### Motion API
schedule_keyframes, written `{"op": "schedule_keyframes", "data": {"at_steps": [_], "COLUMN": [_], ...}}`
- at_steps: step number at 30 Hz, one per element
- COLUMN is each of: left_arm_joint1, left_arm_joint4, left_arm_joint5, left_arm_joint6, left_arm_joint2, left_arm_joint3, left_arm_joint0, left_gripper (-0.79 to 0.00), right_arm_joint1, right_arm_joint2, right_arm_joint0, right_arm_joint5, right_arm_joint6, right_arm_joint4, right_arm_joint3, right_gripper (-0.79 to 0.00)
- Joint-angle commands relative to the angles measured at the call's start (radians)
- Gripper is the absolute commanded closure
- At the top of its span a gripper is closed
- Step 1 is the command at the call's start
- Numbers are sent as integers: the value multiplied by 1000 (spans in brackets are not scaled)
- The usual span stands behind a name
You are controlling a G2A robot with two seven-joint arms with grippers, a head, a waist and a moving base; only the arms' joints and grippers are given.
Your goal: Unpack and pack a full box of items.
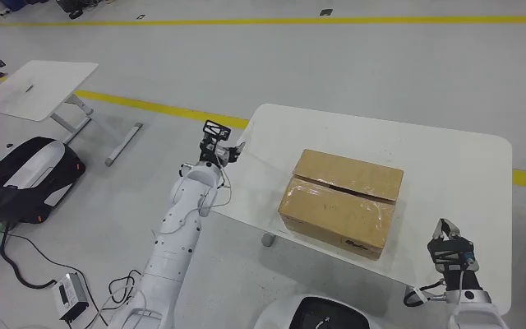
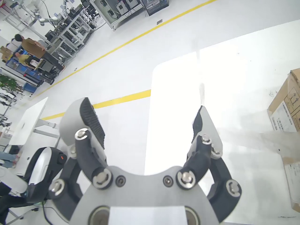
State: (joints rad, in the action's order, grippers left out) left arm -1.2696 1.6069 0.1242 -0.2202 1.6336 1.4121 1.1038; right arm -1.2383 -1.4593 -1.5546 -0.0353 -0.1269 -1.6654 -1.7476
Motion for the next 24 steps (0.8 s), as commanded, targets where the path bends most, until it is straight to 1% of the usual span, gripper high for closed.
{"op": "schedule_keyframes", "data": {"at_steps": [1, 2, 7, 14, 16, 18, 21, 24], "left_arm_joint1": [3, 4, 5, 10, 12, 14, 22, 28], "left_arm_joint4": [-30, -48, -249, -402, -458, -524, -531, -533], "left_arm_joint5": [9, 13, 82, 130, 158, 206, 245, 260], "left_arm_joint6": [2, 6, 9, 7, 13, 9, -14, -12], "left_arm_joint2": [23, 33, 87, 138, 151, 163, 180, 191], "left_arm_joint3": [14, 22, 43, 79, 80, 73, 69, 70], "left_arm_joint0": [12, 17, 44, 81, 88, 90, 92, 97], "left_gripper": [-785, -785, -785, -785, -785, -785, -785, -785], "right_arm_joint1": [0, 0, 0, -1, -2, -2, -3, -3], "right_arm_joint2": [0, 0, 5, 16, 20, 24, 28, 31], "right_arm_joint0": [1, 1, 8, 16, 19, 23, 27, 29], "right_arm_joint5": [-6, -8, -13, -14, -16, -17, -18, -20], "right_arm_joint6": [-3, -4, 0, 4, 4, 5, 8, 9], "right_arm_joint4": [3, 4, -16, -26, -30, -33, -35, -38], "right_arm_joint3": [-3, -4, -7, 0, 0, 1, 3, 4], "right_gripper": [0, 0, 0, 0, 0, 0, 0, 0]}}
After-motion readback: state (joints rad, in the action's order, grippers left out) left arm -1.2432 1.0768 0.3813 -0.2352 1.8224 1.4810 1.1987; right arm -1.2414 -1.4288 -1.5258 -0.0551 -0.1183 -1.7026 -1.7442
